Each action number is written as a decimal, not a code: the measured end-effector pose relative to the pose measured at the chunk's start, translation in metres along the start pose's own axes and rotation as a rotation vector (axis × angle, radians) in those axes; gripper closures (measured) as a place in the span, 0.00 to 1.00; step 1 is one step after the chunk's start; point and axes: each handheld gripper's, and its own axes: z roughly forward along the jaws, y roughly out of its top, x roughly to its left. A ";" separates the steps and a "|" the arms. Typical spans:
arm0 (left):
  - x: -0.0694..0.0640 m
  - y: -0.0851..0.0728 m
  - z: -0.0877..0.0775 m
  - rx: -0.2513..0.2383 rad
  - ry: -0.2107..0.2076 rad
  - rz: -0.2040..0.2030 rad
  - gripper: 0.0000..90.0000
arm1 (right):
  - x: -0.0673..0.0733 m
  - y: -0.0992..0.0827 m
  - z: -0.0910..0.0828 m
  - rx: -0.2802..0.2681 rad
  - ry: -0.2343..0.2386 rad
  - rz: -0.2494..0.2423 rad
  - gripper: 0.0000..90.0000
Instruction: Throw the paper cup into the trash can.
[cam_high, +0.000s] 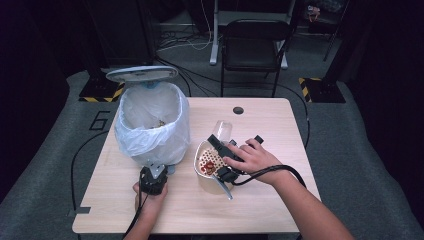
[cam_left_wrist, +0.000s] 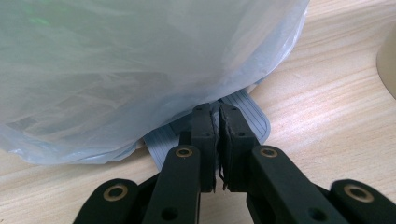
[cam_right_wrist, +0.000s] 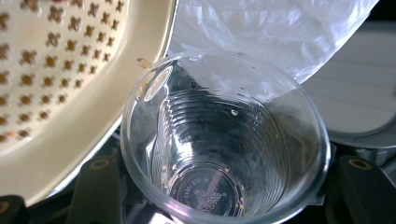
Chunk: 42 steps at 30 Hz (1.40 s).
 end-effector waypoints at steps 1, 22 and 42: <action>-0.001 0.000 0.001 -0.013 0.005 -0.008 0.94 | -0.002 -0.001 0.000 -0.006 0.005 0.008 0.41; 0.000 0.000 0.000 0.000 -0.001 0.000 0.94 | -0.047 -0.049 0.001 -0.225 0.237 0.912 0.40; 0.001 0.000 0.000 0.000 -0.003 -0.002 0.94 | -0.043 -0.077 0.013 -0.464 0.426 1.656 0.41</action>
